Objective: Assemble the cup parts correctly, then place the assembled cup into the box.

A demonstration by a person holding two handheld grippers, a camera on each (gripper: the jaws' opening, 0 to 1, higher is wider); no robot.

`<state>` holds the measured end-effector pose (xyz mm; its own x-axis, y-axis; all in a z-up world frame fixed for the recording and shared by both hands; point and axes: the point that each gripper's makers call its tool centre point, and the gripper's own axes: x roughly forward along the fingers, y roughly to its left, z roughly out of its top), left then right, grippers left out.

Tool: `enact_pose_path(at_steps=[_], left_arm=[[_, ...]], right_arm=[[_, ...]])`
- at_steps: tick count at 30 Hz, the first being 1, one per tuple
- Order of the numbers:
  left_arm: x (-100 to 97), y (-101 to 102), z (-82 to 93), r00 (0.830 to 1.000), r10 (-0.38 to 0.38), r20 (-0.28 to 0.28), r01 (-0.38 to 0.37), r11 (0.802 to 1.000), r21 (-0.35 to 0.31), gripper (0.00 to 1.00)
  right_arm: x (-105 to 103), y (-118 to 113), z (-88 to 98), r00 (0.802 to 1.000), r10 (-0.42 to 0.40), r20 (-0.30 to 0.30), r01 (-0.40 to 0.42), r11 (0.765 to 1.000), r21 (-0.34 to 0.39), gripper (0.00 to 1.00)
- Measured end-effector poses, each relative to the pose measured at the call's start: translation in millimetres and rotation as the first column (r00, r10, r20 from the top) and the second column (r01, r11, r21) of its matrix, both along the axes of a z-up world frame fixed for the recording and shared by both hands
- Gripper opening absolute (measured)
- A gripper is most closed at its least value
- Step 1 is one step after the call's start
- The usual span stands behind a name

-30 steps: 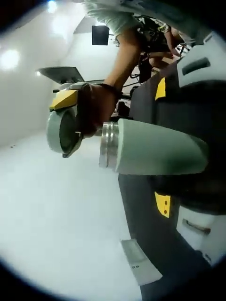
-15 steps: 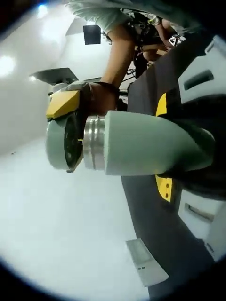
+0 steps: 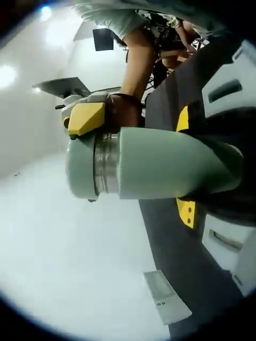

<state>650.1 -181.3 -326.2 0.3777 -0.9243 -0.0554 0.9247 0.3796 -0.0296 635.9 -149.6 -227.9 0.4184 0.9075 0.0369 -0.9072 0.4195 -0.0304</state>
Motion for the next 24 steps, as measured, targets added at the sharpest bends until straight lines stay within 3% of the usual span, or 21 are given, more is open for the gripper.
enact_pose_path(at_steps=[10,17,24], left_arm=[[-2.8,-0.5,-0.1,1.0,0.0,0.001,0.0,1.0,0.002,0.4],[-4.7,-1.0,-0.5,1.0,0.003,-0.002,-0.003,1.0,0.002,0.4],[-3.3,-1.0,-1.0,1.0,0.002,0.002,-0.002,1.0,0.011,0.4]], right_arm=[[0.5,-0.2,-1.1,1.0,0.002,-0.003,-0.002,1.0,0.027,0.41],[-1.5,0.3,-10.3,1.0,0.005,0.005,-0.005,1.0,-0.023,0.41],[-2.7,-2.9,-8.8,1.0,-0.019,0.01,0.019,1.0,0.024,0.41]])
